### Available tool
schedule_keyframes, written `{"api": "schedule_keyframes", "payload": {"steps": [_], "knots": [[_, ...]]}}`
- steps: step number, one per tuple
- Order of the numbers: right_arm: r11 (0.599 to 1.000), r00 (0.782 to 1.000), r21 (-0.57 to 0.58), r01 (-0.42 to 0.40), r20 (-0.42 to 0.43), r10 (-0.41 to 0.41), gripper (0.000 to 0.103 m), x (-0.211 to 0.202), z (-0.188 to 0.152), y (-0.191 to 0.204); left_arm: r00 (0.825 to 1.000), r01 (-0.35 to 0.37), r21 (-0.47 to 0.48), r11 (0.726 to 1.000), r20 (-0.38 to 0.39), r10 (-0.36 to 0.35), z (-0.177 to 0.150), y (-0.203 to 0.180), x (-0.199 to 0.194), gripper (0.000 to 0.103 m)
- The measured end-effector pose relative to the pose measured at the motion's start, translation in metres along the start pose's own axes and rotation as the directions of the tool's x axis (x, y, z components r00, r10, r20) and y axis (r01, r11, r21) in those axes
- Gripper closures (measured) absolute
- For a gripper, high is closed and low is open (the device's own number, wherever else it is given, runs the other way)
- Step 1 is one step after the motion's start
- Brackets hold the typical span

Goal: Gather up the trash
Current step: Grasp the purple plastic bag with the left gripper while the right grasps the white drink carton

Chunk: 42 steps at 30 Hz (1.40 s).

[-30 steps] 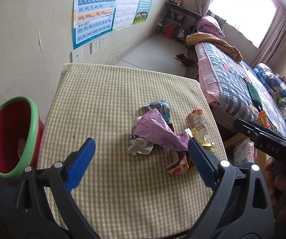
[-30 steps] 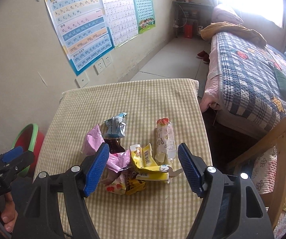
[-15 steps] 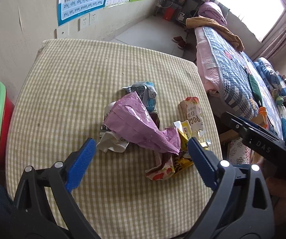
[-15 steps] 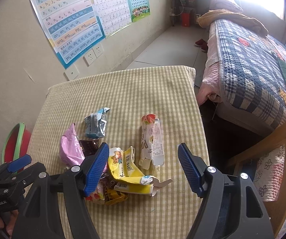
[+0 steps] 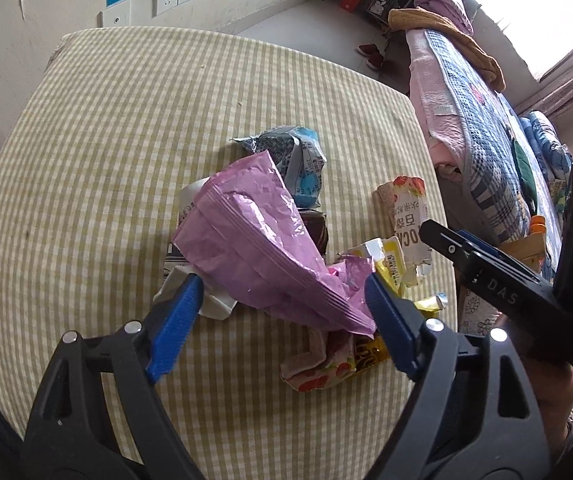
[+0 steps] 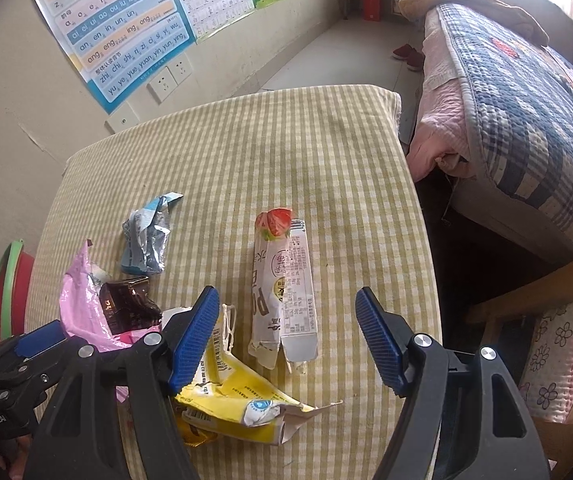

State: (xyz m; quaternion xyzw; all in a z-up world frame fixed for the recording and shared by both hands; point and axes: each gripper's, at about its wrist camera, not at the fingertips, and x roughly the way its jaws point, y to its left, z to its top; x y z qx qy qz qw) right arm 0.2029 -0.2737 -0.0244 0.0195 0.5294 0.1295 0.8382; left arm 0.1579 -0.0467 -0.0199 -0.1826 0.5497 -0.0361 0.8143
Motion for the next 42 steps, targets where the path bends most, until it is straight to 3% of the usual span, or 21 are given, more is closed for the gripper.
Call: {"api": "schedule_keyframes", "payload": {"steps": [2,6,8,18,29,42], "knots": [[1.000,1.000,0.001,-0.002,-0.009,0.002,0.040,0.006,0.001,-0.001,1.000,-0.009,0.011,1.000,0.013,0.009,0.002,-0.003,0.001,0.026],[1.000,0.999,0.013,-0.016,-0.040,0.016,0.062,0.018,0.002,-0.003,0.999,-0.028,0.030,0.999,0.028,0.027,0.006,-0.006,0.001,0.048],[1.000,0.998,0.020,-0.021,-0.050,0.022,0.067,0.023,0.001,-0.005,1.000,-0.016,0.031,0.999,0.018,0.015,0.007,-0.006,0.001,0.052],[0.999,0.999,0.032,-0.039,0.014,0.038,0.076,0.000,-0.001,-0.008,1.000,0.009,0.050,0.999,0.026,-0.010,0.002,-0.010,-0.007,0.071],[0.999,0.992,0.029,-0.036,0.121,0.033,0.076,-0.049,0.002,-0.002,0.994,0.027,0.051,0.998,0.104,-0.032,-0.002,-0.005,-0.049,0.072],[0.999,0.988,-0.019,-0.047,0.144,0.049,0.076,-0.077,-0.017,0.034,0.983,-0.023,0.029,0.999,0.180,0.017,-0.012,0.019,-0.090,0.072]]}}
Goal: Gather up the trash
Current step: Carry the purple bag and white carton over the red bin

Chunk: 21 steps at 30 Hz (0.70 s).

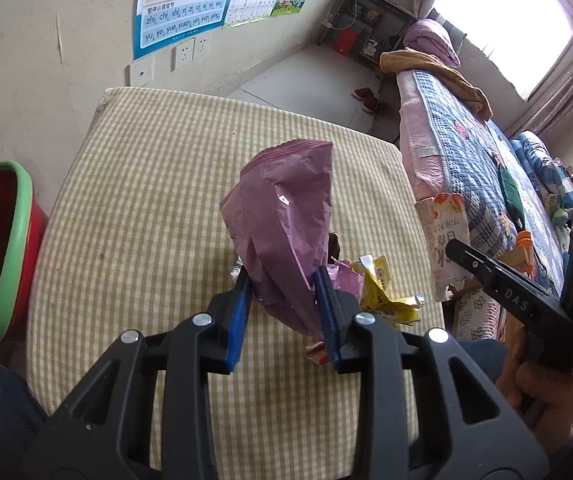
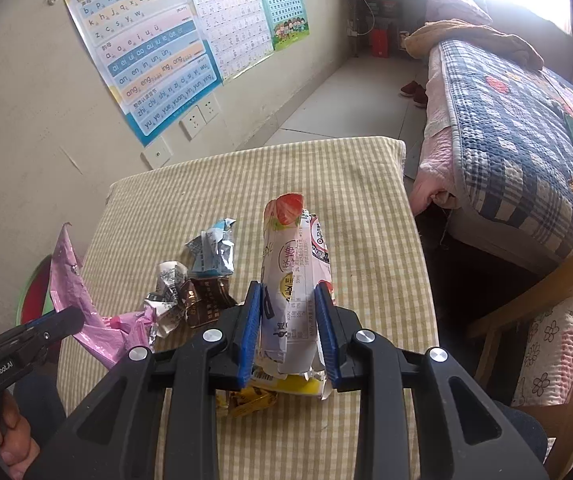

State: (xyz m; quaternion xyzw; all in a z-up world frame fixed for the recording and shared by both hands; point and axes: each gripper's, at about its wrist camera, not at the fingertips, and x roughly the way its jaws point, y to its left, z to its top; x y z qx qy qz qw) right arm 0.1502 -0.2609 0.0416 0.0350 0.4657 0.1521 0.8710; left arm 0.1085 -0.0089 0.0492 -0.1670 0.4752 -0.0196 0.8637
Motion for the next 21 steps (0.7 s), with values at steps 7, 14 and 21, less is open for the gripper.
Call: {"api": "schedule_keyframes", "payload": {"steps": [7,14,21], "knots": [[0.999,1.000,-0.048,-0.014,0.006,0.015,0.076,-0.008,-0.006,0.033,0.999,-0.028,-0.021,0.999,0.032,0.029,-0.003,0.020,-0.020,0.072],[0.994,0.999,-0.105,-0.035,0.007,0.036,0.076,-0.011,-0.004,0.071,0.997,-0.034,-0.071,0.997,0.066,0.038,-0.006,0.051,-0.039,0.072],[0.983,0.997,-0.170,-0.072,0.005,0.074,0.076,-0.009,-0.001,0.116,0.992,-0.055,-0.123,0.991,0.107,0.068,-0.009,0.086,-0.063,0.072]]}}
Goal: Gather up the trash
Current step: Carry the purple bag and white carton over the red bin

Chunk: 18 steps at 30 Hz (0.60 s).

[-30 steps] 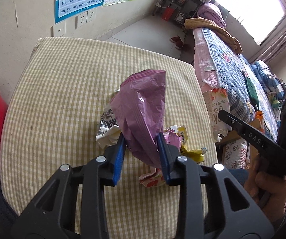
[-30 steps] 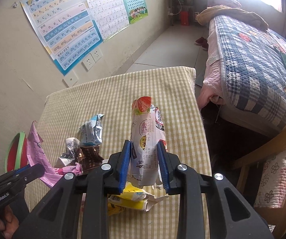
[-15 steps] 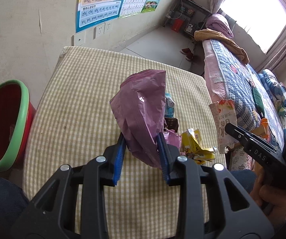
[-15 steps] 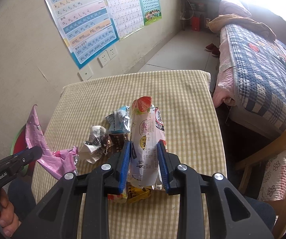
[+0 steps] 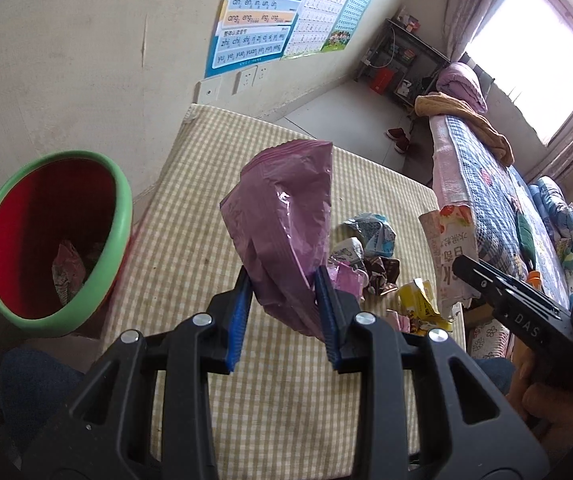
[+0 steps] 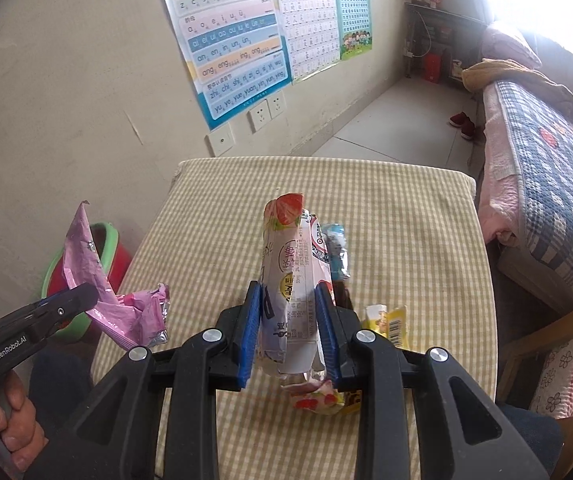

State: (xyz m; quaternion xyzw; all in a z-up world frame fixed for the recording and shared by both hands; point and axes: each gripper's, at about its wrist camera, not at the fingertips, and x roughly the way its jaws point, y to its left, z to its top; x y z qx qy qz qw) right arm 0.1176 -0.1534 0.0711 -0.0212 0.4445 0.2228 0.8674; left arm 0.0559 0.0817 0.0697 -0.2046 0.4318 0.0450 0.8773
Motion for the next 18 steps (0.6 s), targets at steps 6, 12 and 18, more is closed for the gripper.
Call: {"api": "schedule_keyframes", "payload": {"steps": [6,12,18], "knots": [[0.997,0.999,-0.062,-0.037,-0.006,0.037,0.075,0.008,0.007,0.041,0.999,-0.026,-0.063,0.998,0.035,0.028,0.004,0.040,-0.017,0.072],[0.990,0.997,-0.125,-0.071,-0.013,0.070,0.075,0.014,0.014,0.083,0.996,-0.048,-0.126,0.991,0.069,0.057,0.006,0.077,-0.036,0.072],[0.975,0.994,-0.195,-0.111,-0.023,0.109,0.075,0.022,0.020,0.129,0.992,-0.071,-0.190,0.979,0.094,0.090,0.005,0.118,-0.053,0.072]]}}
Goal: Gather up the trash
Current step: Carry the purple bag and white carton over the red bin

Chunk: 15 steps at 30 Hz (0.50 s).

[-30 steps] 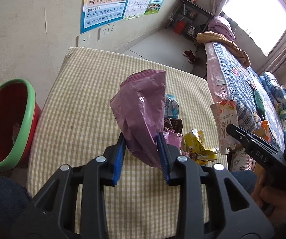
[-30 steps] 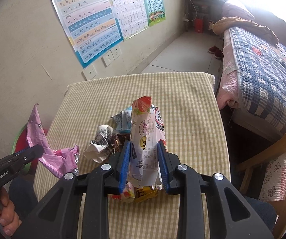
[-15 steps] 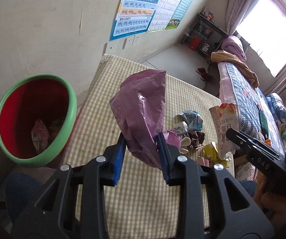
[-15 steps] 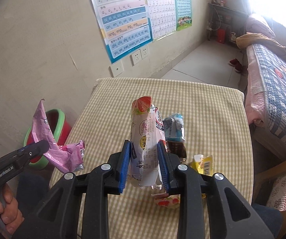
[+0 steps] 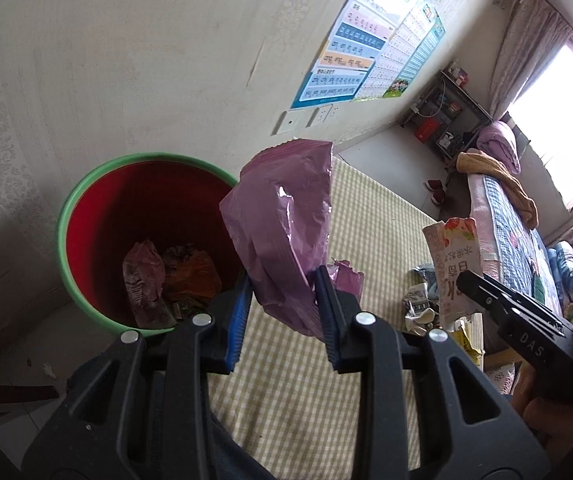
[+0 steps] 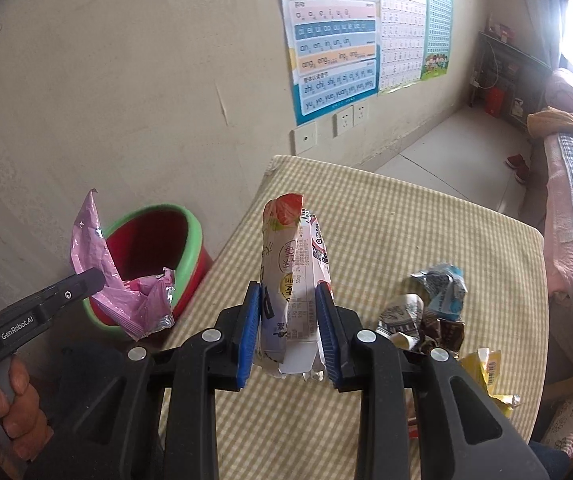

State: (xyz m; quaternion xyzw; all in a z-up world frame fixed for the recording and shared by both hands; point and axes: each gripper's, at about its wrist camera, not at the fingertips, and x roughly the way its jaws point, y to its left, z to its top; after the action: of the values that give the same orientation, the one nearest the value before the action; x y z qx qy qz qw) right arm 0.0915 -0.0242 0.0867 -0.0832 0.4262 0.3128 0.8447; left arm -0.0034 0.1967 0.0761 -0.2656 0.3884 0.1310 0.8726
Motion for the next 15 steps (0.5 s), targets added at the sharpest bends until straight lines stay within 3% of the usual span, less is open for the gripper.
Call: {"api": "schedule_keyframes", "payload": {"steps": [15], "knots": [[0.984,0.995,-0.146,-0.100,-0.015,0.099,0.075,0.033,0.028,0.101,0.997,-0.059,-0.124,0.991,0.048,0.065,0.013,0.082,-0.025,0.072]]}}
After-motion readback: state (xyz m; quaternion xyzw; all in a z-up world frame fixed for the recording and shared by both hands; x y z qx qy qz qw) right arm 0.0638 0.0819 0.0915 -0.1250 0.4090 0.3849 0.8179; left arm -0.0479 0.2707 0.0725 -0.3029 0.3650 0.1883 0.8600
